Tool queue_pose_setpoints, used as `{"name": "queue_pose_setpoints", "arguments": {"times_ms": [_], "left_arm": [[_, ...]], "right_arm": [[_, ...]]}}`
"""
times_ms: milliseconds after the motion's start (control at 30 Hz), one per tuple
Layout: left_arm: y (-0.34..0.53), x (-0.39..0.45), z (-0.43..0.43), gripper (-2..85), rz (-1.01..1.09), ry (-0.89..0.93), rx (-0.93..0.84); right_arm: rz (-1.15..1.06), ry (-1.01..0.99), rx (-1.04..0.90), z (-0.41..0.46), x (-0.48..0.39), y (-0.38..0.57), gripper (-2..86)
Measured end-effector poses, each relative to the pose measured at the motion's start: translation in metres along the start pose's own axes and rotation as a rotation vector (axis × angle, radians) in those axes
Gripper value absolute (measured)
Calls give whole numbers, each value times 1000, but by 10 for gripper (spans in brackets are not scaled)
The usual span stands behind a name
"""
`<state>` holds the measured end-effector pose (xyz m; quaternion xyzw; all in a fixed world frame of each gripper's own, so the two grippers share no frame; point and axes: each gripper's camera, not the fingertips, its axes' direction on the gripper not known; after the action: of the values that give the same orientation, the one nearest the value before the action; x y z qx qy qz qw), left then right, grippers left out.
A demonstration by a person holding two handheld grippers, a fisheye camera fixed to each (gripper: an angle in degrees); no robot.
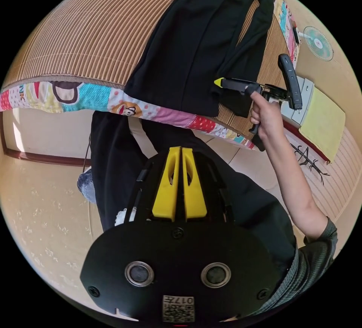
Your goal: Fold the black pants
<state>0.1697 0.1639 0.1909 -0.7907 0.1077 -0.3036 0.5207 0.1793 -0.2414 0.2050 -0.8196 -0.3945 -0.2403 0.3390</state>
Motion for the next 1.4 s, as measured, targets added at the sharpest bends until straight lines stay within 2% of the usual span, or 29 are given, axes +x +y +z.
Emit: {"name": "queue_pose_setpoints", "arguments": {"times_ms": [33, 100, 167, 200, 267, 333, 400, 467, 500, 600, 767, 900, 1067, 1167, 1233, 1367, 1400], "left_arm": [[1, -4, 0, -10, -9, 6, 1], [1, -10, -1, -10, -23, 22, 10], [2, -16, -4, -10, -34, 42, 20], [2, -20, -6, -10, -41, 51, 28], [1, -25, -8, -10, -49, 56, 35], [-2, -29, -9, -10, -56, 57, 41], [-5, -31, -8, -10, -59, 60, 47], [-10, -30, -6, -10, -62, 66, 48], [-13, -29, -3, -10, -63, 69, 44], [-23, -17, 4, -8, -51, 60, 28], [-43, 48, 3, 14, 84, 40, 62], [-61, 158, 9, 83, 346, 79, 56], [-72, 257, 27, 172, 571, -110, 46], [-82, 275, 47, 157, 624, -156, -24], [-87, 270, 61, 76, 598, -221, -76], [-83, 247, 57, 18, 589, -171, -26], [-84, 238, 55, 13, 557, -152, -22]], "right_arm": [[-16, -121, 49, -10, 6, 10, 41], [-126, -609, 280, -50, 34, 64, 34], [-211, -883, 483, -74, 59, 117, 31], [-216, -984, 588, -83, 77, 152, 30], [-175, -1028, 703, -88, 103, 200, 29], [-93, -940, 758, -85, 124, 240, 28], [93, -720, 706, -70, 148, 270, 27], [237, -611, 651, -54, 168, 278, 26], [327, -594, 630, -44, 181, 280, 25], [408, -572, 606, -41, 188, 274, 25], [159, -391, 531, -84, 109, 257, 24], [-49, -189, 428, -103, 19, 245, 24], [-212, -31, 316, -104, -55, 225, 24], [-323, -18, 244, -104, -84, 210, 24], [-372, -31, 209, -107, -90, 201, 24], [-663, -134, -65, -114, -75, 169, 23], [-694, -92, -98, -124, -61, 154, 22]]}}
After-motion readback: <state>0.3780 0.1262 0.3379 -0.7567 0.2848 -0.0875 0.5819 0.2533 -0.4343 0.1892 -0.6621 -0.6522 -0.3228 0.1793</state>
